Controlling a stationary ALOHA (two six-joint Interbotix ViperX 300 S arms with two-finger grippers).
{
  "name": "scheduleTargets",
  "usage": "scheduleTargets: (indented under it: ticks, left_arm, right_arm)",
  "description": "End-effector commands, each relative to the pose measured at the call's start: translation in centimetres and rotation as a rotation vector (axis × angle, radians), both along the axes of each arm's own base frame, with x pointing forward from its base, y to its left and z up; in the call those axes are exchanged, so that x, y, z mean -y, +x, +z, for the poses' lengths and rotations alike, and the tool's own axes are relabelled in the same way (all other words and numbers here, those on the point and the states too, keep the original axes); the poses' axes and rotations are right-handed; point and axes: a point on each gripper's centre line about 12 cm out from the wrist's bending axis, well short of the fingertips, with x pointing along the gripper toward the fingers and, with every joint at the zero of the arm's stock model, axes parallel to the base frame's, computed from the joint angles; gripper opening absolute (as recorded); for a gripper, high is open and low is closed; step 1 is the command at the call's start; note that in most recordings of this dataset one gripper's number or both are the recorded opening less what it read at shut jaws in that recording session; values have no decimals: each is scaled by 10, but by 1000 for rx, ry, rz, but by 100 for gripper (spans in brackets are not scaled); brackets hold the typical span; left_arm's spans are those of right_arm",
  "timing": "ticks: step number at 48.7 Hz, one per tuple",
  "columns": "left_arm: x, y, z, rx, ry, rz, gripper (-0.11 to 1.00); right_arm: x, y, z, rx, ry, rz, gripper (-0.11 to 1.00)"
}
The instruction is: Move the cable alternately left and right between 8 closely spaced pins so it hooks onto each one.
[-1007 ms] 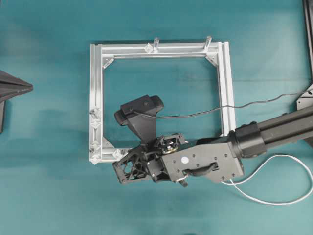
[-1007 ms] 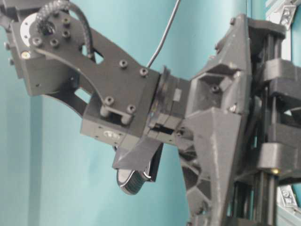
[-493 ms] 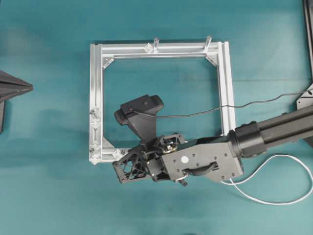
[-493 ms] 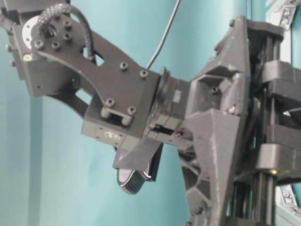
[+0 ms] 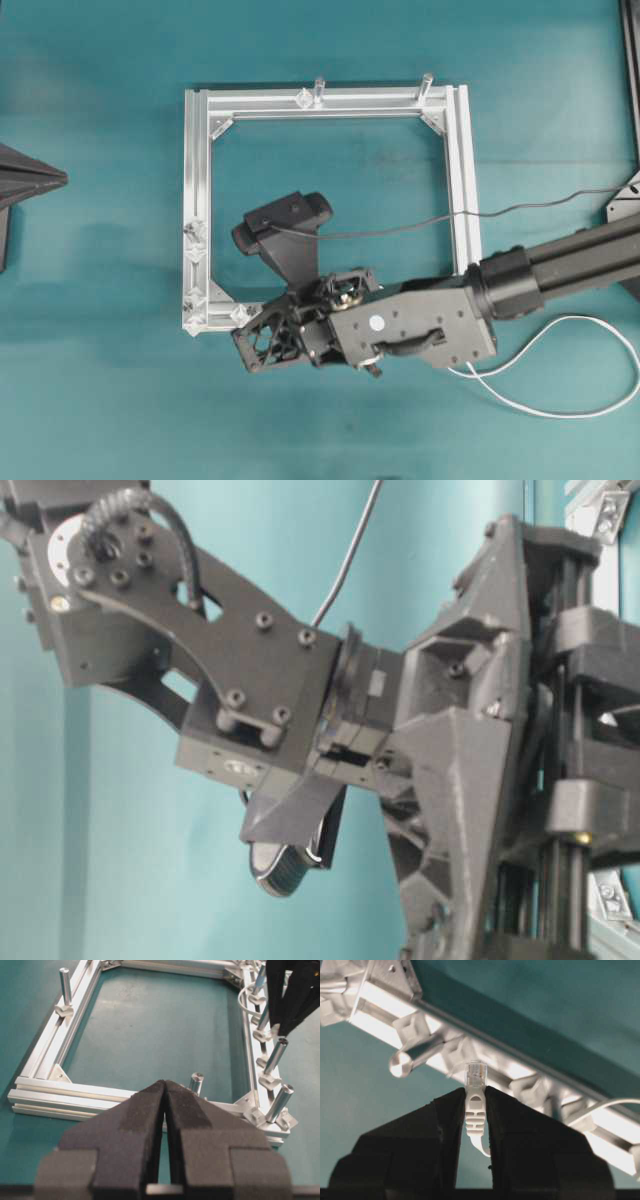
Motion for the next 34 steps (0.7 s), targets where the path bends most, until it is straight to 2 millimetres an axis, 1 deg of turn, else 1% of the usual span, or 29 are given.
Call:
scheduleTargets:
  ticks: [1,14,23,34]
  left_arm:
    - [-1,1,4,7,4,4,0]
    - [0,1,4,9,3,2,0]
    - [0,1,4,7,3,2,0]
    - [-1,1,4,7,4,4,0]
  right_arm:
    - [13,2,17,25,-11,9,16]
    - [45,3,19,-12,-55,30,16]
    - [70,8,23,-9,-76,35,16]
    - [93,15,29,17,-96,55,16]
